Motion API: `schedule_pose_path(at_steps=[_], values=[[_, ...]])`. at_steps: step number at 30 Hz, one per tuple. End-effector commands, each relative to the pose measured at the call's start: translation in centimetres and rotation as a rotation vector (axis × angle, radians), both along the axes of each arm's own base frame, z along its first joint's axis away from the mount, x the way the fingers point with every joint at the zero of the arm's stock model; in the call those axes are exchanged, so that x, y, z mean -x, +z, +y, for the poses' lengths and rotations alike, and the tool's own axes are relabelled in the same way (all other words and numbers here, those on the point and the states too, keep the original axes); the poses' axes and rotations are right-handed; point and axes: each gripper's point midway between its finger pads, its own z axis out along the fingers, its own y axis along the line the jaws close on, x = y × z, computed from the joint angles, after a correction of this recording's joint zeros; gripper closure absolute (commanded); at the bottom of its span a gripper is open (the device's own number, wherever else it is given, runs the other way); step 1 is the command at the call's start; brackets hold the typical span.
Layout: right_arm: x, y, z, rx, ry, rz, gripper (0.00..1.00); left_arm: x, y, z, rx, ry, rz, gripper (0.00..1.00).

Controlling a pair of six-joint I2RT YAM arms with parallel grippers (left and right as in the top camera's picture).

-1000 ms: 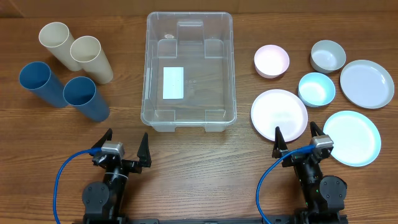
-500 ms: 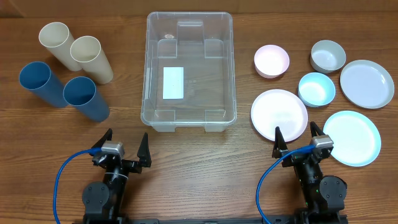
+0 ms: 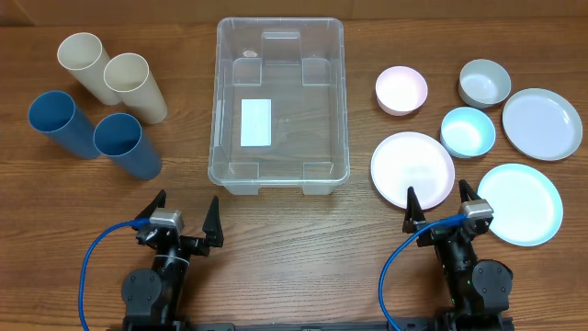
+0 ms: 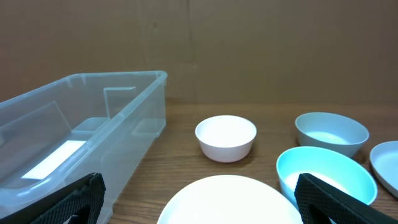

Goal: Pack container

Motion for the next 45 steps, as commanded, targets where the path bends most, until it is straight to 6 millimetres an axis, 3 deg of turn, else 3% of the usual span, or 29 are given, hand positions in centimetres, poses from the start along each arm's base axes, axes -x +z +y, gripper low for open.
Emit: schedule_pose_path(at_steps=[1, 6, 8, 12, 17, 23, 28, 33, 37, 42, 45], values=[[-0.1, 0.0, -0.6, 0.007, -0.033, -0.012, 0.00, 0.0, 0.0, 0.1, -0.008, -0.001, -0.004, 0.00], [0.0, 1.5, -0.6, -0.007, -0.032, -0.070, 0.00, 0.0, 0.0, 0.1, -0.008, -0.001, -0.004, 0.00], [0.0, 1.9, -0.6, -0.096, -0.031, -0.077, 0.00, 0.0, 0.0, 0.1, -0.008, -0.001, -0.004, 0.00], [0.1, 1.2, -0.1, -0.233, -0.001, -0.021, 0.00, 0.0, 0.0, 0.1, -0.008, -0.001, -0.004, 0.00], [0.9, 4.7, 0.1, -0.265, 0.007, 0.044, 0.00, 0.0, 0.0, 0.1, -0.008, -0.001, -0.004, 0.00], [0.3, 9.3, -0.2, -0.243, -0.058, 0.395, 0.00, 0.0, 0.0, 0.1, -0.008, -0.001, -0.004, 0.00], [-1.9, 10.2, 0.2, -0.232, -0.082, 0.721, 0.00, 0.0, 0.0, 0.1, -0.008, -0.001, -0.004, 0.00], [-4.2, 5.5, 1.0, -0.238, -0.075, 0.967, 0.00, 0.0, 0.0, 0.1, -0.008, -0.001, -0.004, 0.00], [-3.7, -1.0, -2.7, -0.425, -0.454, 1.229, 0.08, 0.0, 0.0, 0.1, -0.008, -0.001, -0.004, 0.00], [-4.0, -6.2, -3.6, -0.470, -0.597, 1.394, 0.13, 0.0, 0.0, 0.1, -0.008, -0.001, -0.004, 0.00], [-4.9, -8.3, -3.7, -0.496, -0.644, 1.428, 0.19, 0.0, 0.0, 0.1, -0.008, -0.001, -0.004, 0.00]])
